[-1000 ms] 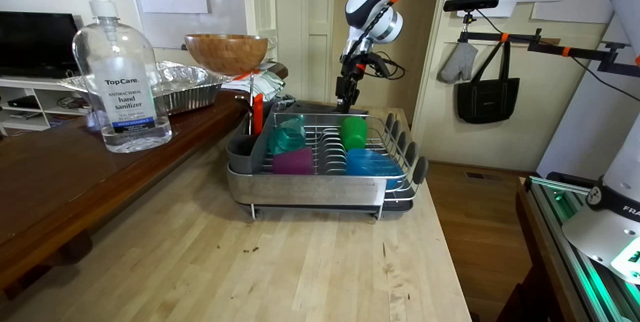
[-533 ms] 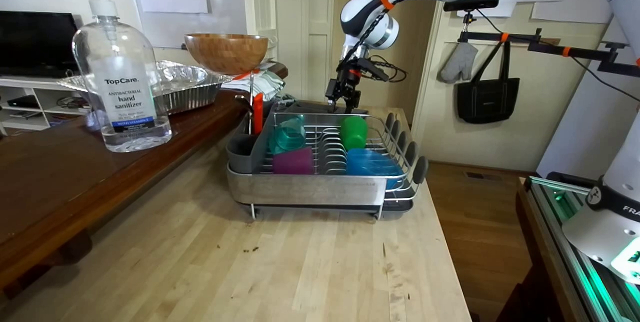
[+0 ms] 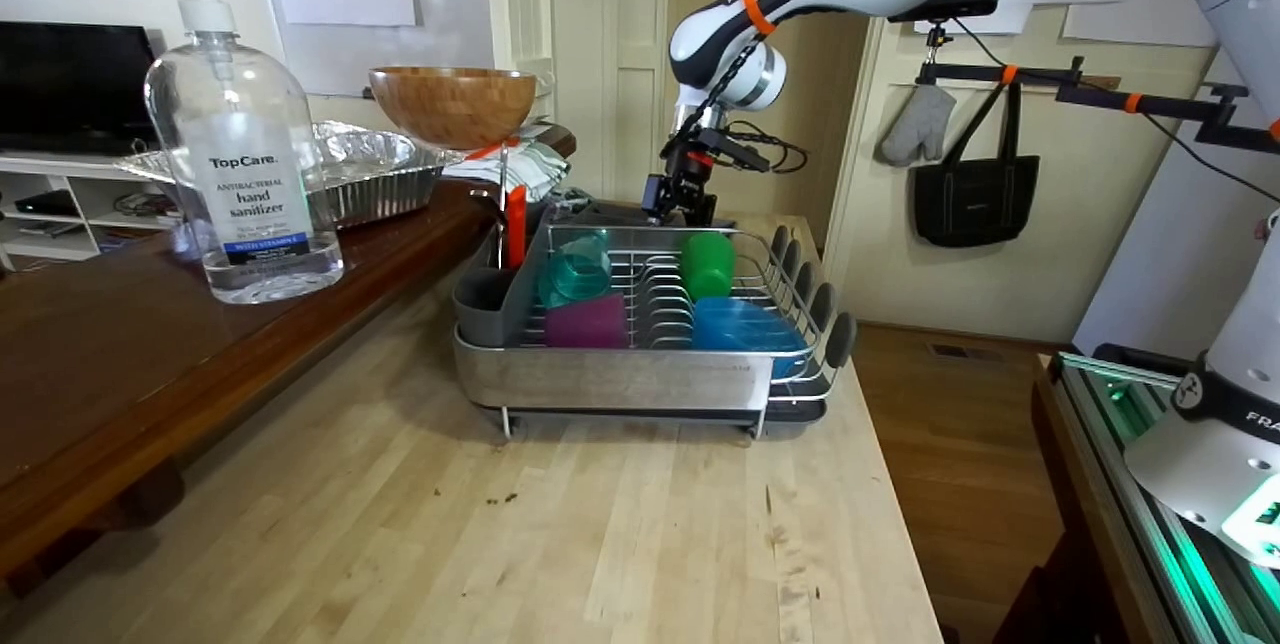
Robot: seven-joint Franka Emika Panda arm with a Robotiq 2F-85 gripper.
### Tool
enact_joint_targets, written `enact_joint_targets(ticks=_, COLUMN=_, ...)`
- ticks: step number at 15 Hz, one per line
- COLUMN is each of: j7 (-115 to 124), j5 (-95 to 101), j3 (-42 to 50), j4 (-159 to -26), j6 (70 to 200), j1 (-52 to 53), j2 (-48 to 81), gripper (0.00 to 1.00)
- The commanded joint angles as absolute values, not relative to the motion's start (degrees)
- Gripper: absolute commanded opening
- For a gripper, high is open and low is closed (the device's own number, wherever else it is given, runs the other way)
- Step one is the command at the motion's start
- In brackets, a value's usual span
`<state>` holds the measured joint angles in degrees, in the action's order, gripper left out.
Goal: Pick up the folk and put it on the dish dryer
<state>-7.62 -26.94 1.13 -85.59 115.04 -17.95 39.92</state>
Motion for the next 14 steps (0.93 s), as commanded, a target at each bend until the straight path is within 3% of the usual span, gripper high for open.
enact_joint_targets(ticks=1, j7=-4.2, j5=-25.39, j3=1.86, j4=-81.84, j6=114.44, j1=-17.17, j2=42.91, gripper=0.84)
enact_joint_targets(ticks=4, j7=-2.78, j5=-25.21, j3=2.05, j4=-80.08, j6=113.97, j1=-17.57, j2=44.45, gripper=0.75)
enact_joint_targets(ticks=13, j7=-0.06, j5=-23.29, j3=2.53, j4=-76.4, j6=113.92, j1=-16.95, j2=46.95, gripper=0.06)
enact_joint_targets(ticks=14, j7=-0.12, j5=-22.79, j3=2.64, j4=-76.56, j6=114.04, j1=-16.84, j2=46.74, gripper=0.06)
